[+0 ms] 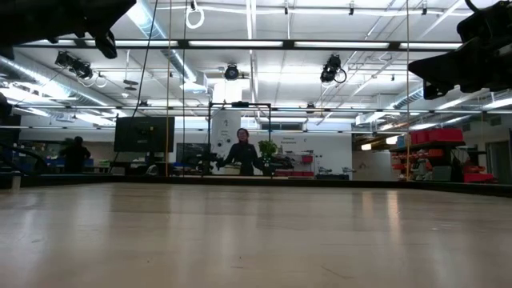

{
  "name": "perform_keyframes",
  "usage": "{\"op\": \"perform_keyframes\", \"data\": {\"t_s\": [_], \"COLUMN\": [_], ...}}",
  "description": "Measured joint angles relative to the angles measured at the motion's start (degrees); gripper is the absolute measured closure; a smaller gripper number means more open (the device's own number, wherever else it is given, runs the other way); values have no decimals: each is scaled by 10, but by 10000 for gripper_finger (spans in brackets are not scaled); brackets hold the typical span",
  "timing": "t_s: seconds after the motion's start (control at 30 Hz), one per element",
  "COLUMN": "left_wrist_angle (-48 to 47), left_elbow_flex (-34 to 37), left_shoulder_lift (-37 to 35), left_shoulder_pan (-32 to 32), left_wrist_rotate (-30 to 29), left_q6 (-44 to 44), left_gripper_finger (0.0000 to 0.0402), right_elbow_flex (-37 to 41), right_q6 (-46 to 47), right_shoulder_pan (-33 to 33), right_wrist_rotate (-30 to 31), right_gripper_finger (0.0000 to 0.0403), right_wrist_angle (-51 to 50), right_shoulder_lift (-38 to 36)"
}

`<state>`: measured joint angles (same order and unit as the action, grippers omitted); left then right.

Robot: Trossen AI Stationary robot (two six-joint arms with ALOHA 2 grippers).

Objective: Pick & Place Garden tools in Gardening bag
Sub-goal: Return to Home Position

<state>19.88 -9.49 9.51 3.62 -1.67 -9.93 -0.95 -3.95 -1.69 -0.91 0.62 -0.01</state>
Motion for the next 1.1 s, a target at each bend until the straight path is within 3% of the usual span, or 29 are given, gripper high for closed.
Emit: {"op": "perform_keyframes", "data": {"t_s": [0.67, 1.1], "left_wrist_angle": [-25, -28], "left_elbow_flex": [25, 25], "left_shoulder_lift": [-78, -93], "left_shoulder_pan": [0, -27], "left_wrist_rotate": [0, 0], "left_q6": [-14, -14], "left_gripper_finger": [381, 381], "right_elbow_flex": [0, 0], "right_q6": [0, 0], "right_shoulder_pan": [0, 0], "right_wrist_rotate": [0, 0], "right_gripper_finger": [382, 382], "right_wrist_angle": [0, 0], "right_shoulder_lift": [0, 0]}}
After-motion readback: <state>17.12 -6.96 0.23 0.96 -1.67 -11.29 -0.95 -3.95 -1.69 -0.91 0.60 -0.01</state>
